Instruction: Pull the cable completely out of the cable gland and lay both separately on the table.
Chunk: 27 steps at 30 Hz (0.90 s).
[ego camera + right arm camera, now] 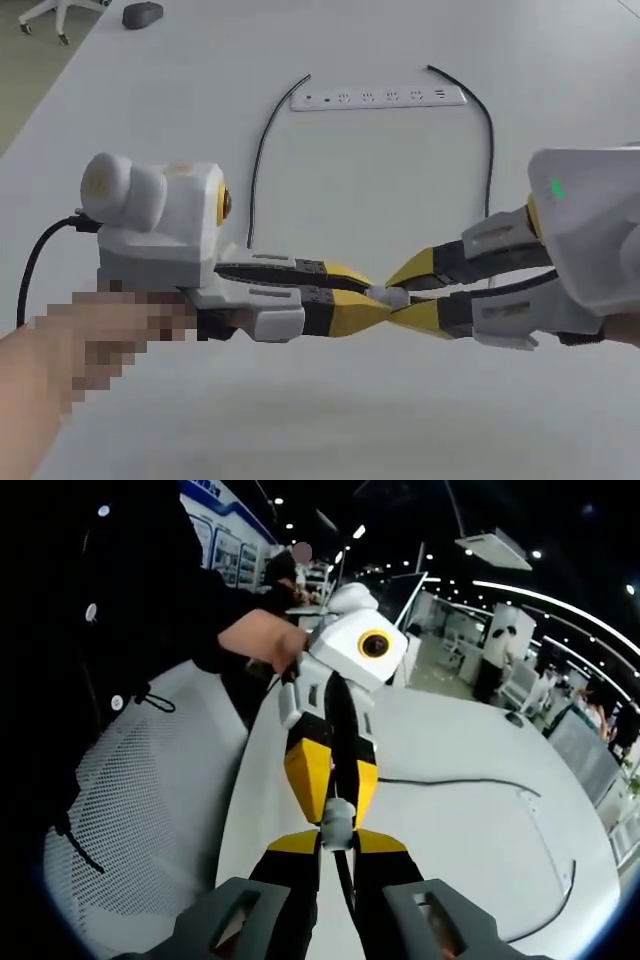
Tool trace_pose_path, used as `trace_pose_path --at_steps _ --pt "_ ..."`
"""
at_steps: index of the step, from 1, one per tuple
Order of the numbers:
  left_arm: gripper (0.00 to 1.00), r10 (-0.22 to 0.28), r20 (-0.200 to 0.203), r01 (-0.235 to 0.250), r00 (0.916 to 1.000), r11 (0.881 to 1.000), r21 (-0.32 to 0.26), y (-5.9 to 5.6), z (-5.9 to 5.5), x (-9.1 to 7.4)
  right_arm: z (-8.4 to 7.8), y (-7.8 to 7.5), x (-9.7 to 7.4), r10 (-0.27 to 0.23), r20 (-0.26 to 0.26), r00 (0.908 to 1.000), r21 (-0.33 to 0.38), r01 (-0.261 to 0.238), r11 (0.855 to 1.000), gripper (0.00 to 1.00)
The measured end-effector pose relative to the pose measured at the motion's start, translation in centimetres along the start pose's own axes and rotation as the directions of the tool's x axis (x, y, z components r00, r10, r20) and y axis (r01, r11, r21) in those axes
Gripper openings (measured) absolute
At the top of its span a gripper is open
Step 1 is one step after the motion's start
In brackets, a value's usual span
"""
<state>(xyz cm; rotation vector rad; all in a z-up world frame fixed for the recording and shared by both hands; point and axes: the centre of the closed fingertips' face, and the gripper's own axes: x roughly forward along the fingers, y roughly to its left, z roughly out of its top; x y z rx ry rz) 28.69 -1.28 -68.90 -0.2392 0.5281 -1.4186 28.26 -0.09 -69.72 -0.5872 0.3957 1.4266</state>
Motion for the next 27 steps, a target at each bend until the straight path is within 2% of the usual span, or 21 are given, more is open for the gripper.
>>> trace_pose_path --at_steps 10,16,20,21,23,27 --pt "0.15 -0.009 -0.019 0.010 0.9998 0.999 0.031 -0.27 -0.32 -0.10 0.15 0.57 0.05 0.020 -0.004 0.9998 0.003 -0.020 1.000 0.06" --pt "0.15 -0.002 -0.021 0.003 0.9998 0.999 0.032 -0.23 -0.33 -0.05 0.18 0.49 -0.03 0.036 0.004 0.9993 0.080 -0.036 0.996 0.08" --pt "0.15 -0.009 -0.019 0.010 0.9998 0.999 0.039 -0.42 -0.26 0.01 0.71 0.83 -0.40 0.065 0.050 0.9966 0.141 -0.072 0.987 0.12" --pt "0.15 -0.010 -0.016 0.010 0.9998 1.000 0.029 -0.42 -0.21 -0.02 0.53 0.46 -0.56 0.046 0.041 0.9981 0.135 -0.051 0.990 0.13" --pt "0.15 -0.009 -0.022 0.009 0.9997 0.999 0.040 -0.38 -0.30 -0.01 0.55 0.67 -0.65 0.071 0.047 0.9964 0.161 -0.077 0.984 0.12" --pt "0.15 -0.020 -0.025 0.021 0.9995 0.999 0.049 -0.59 -0.33 -0.01 0.52 0.81 -0.63 0.084 0.053 0.9951 0.189 -0.092 0.978 0.12"
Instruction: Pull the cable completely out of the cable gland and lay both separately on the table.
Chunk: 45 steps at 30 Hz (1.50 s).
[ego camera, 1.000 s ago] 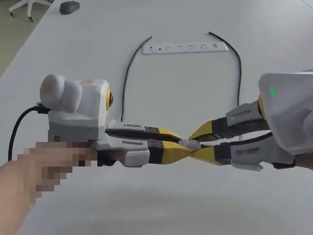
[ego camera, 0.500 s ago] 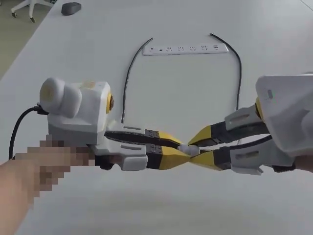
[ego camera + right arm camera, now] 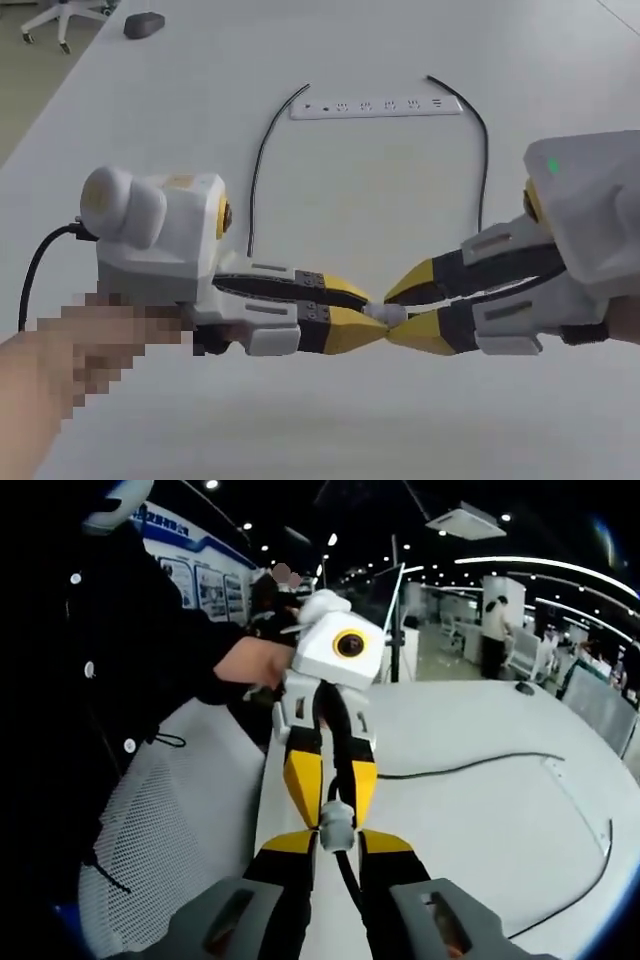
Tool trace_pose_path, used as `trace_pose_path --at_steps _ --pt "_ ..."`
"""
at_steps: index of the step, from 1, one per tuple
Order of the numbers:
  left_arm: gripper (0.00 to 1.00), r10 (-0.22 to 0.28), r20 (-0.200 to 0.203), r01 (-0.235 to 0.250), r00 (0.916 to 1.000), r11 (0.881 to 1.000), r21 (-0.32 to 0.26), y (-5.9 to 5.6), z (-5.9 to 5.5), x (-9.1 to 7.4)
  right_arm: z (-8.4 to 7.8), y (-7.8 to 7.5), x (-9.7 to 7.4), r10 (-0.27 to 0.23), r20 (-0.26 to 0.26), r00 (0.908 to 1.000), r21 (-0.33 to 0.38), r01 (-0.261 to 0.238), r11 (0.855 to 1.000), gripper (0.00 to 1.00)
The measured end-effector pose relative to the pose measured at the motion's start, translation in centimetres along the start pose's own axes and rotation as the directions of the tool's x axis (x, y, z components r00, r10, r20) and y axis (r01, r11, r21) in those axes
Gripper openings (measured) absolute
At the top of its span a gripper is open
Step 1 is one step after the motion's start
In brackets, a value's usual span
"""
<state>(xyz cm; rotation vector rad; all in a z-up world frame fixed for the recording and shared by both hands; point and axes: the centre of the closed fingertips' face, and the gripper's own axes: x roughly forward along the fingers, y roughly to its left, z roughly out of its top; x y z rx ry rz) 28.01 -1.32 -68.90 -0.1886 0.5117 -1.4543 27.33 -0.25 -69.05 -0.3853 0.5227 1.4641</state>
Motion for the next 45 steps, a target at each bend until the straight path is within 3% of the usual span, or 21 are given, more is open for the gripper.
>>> trace_pose_path --at_steps 2,10,15,18,23,25,27,37,45 --pt "0.15 -0.003 -0.003 0.003 1.0000 1.000 0.003 0.0 -0.1 0.0 0.0 0.3 0.0 0.026 0.006 0.9996 0.062 -0.026 0.998 0.12" --pt "0.15 -0.021 -0.001 0.021 0.9998 0.999 0.049 -0.3 0.0 -0.3 0.4 -0.4 -0.3 0.043 0.046 0.9980 0.141 -0.049 0.989 0.15" --pt "0.15 -0.029 0.008 0.028 0.9995 0.995 0.097 -0.6 0.2 -0.6 0.7 0.2 -0.2 0.093 0.061 0.9938 0.211 -0.104 0.972 0.11" --pt "0.15 -0.027 0.018 0.024 0.9995 0.992 0.127 -0.5 0.5 -0.6 0.9 0.1 -0.2 0.098 0.063 0.9933 0.212 -0.109 0.971 0.10" --pt "0.15 -0.033 0.034 0.027 0.9989 0.987 0.159 -0.8 1.0 -0.7 0.8 0.2 0.0 0.125 0.070 0.9898 0.250 -0.138 0.958 0.09" --pt "0.15 -0.031 0.024 0.027 0.9992 0.987 0.159 -0.7 0.8 -0.6 0.8 0.5 0.1 0.121 0.058 0.9910 0.221 -0.131 0.967 0.09" --pt "0.15 -0.032 0.021 0.028 0.9993 0.987 0.156 -0.7 0.7 -0.6 0.8 0.5 0.1 0.122 0.058 0.9908 0.223 -0.132 0.966 0.09" --pt "0.15 -0.033 0.040 0.025 0.9987 0.985 0.173 -0.6 1.4 -0.8 1.6 0.2 -0.6 0.134 0.119 0.9838 0.291 -0.164 0.943 0.09" --pt "0.15 -0.036 0.035 0.029 0.9987 0.984 0.177 -0.7 1.3 -0.7 1.7 0.4 -0.5 0.143 0.121 0.9822 0.291 -0.173 0.941 0.09"
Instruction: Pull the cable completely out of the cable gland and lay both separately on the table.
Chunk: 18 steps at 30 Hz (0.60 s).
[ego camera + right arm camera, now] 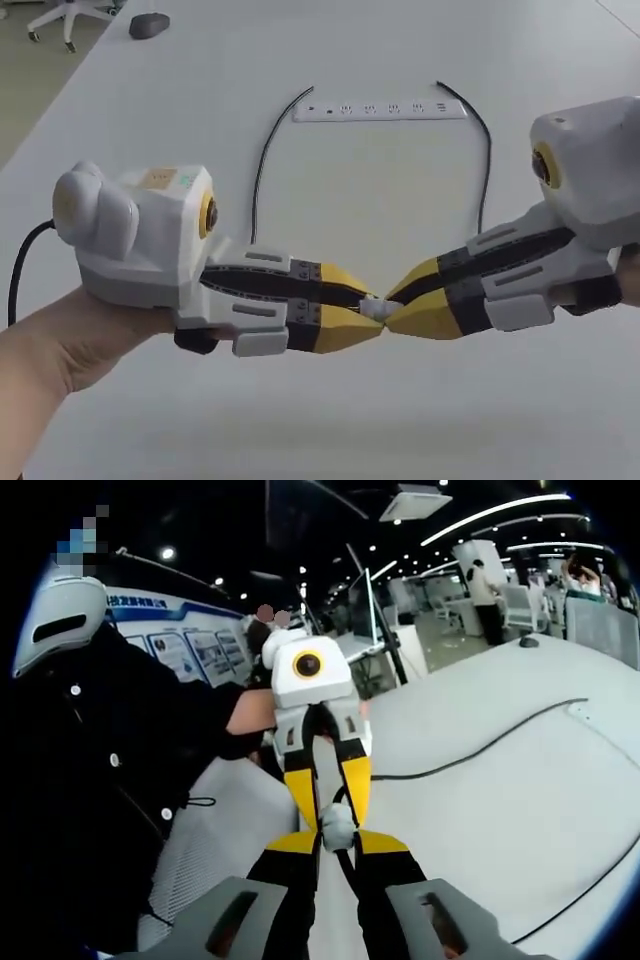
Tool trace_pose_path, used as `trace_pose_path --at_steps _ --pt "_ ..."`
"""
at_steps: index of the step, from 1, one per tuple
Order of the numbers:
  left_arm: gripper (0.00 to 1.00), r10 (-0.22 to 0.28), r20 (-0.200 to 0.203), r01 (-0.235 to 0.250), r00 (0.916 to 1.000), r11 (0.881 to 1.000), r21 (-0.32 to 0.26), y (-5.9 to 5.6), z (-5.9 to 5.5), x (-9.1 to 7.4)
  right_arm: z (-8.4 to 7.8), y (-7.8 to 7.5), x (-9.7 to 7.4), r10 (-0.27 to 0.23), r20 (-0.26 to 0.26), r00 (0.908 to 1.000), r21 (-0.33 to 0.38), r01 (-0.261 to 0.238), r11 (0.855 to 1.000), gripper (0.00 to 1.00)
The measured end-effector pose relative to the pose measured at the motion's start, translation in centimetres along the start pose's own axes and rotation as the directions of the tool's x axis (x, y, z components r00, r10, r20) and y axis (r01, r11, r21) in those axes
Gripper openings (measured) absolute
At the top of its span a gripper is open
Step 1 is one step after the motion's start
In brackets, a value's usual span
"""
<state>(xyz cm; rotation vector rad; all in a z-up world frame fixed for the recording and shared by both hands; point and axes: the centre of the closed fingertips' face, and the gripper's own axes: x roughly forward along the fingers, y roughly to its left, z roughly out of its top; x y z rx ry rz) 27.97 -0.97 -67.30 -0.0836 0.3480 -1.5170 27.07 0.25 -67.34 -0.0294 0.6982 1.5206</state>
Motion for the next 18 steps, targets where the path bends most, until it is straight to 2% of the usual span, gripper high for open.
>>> trace_pose_path --at_steps 6,13,16,18 --pt "0.15 0.004 0.001 -0.004 1.0000 1.000 0.010 -0.04 0.16 -0.08 0.09 0.10 0.00 0.009 0.004 1.0000 0.010 -0.009 1.000 0.09" --pt "0.15 -0.001 -0.012 0.002 0.9999 1.000 0.024 -0.34 -0.01 -0.08 -0.17 0.39 0.17 0.017 -0.014 0.9998 0.017 -0.016 1.000 0.08" --pt "0.15 -0.001 -0.010 0.001 0.9999 1.000 0.023 -0.37 -0.03 -0.09 -0.22 0.48 0.15 0.011 -0.019 0.9998 0.002 -0.011 1.000 0.08" --pt "0.15 -0.003 -0.016 0.004 0.9999 1.000 0.026 -0.39 -0.11 -0.07 -0.34 0.55 0.19 0.001 -0.026 0.9997 -0.035 -0.002 0.999 0.07"
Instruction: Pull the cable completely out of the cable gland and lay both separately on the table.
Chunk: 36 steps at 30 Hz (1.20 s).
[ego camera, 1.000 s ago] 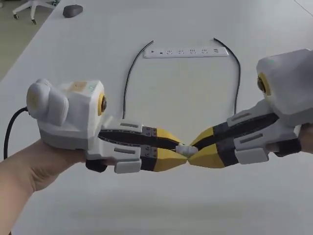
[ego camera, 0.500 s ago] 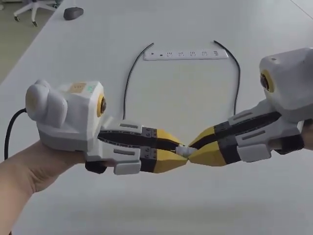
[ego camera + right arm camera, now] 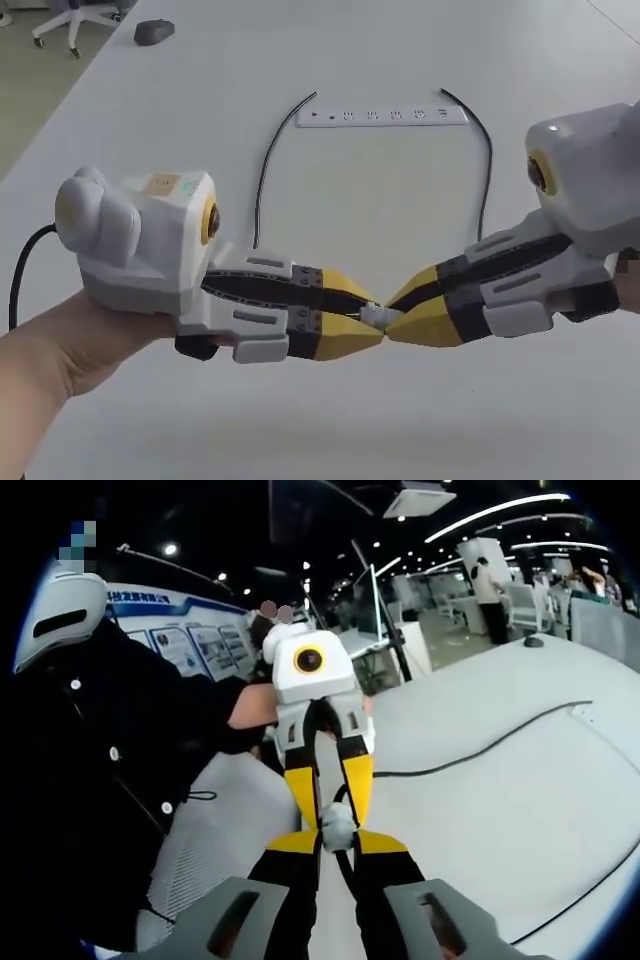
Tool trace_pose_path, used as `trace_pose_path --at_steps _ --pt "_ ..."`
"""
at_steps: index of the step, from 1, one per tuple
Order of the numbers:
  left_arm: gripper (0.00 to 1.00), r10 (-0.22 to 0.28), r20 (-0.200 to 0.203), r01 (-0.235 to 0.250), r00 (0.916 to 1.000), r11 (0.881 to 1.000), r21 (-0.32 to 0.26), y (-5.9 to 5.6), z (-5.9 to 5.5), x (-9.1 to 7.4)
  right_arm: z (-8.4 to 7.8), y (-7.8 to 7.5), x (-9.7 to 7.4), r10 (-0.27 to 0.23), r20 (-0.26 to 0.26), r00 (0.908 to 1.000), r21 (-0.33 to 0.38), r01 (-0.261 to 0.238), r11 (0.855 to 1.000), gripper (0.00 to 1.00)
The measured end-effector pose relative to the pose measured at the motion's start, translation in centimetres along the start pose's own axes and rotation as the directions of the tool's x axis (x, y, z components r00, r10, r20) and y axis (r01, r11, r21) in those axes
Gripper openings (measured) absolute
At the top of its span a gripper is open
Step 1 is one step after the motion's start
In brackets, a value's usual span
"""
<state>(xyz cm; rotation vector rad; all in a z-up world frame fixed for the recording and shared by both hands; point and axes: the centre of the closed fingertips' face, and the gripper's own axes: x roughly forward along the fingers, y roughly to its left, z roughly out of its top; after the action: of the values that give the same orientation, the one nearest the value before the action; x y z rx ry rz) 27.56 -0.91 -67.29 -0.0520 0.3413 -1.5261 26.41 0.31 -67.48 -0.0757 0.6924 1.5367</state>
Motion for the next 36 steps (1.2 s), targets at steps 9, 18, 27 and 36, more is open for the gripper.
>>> trace_pose_path --at_steps 9,18,27,36 --pt "0.15 -0.001 0.013 0.001 0.9999 0.999 -0.036 0.15 0.21 -0.04 0.25 -0.17 -0.23 -0.030 0.007 0.9995 -0.093 0.031 0.995 0.07" --pt "0.15 0.007 0.013 -0.006 0.9999 0.996 -0.091 0.50 0.11 0.00 0.23 -0.42 -0.18 -0.085 0.000 0.9964 -0.253 0.082 0.964 0.06" --pt "0.15 0.018 0.008 -0.016 0.9998 0.988 -0.153 0.79 -0.12 0.05 0.10 -0.73 0.02 -0.127 -0.010 0.9919 -0.370 0.114 0.922 0.06" --pt "0.15 0.022 0.007 -0.021 0.9997 0.986 -0.167 0.85 -0.19 0.10 0.13 -0.97 -0.07 -0.143 -0.010 0.9897 -0.404 0.127 0.906 0.07"
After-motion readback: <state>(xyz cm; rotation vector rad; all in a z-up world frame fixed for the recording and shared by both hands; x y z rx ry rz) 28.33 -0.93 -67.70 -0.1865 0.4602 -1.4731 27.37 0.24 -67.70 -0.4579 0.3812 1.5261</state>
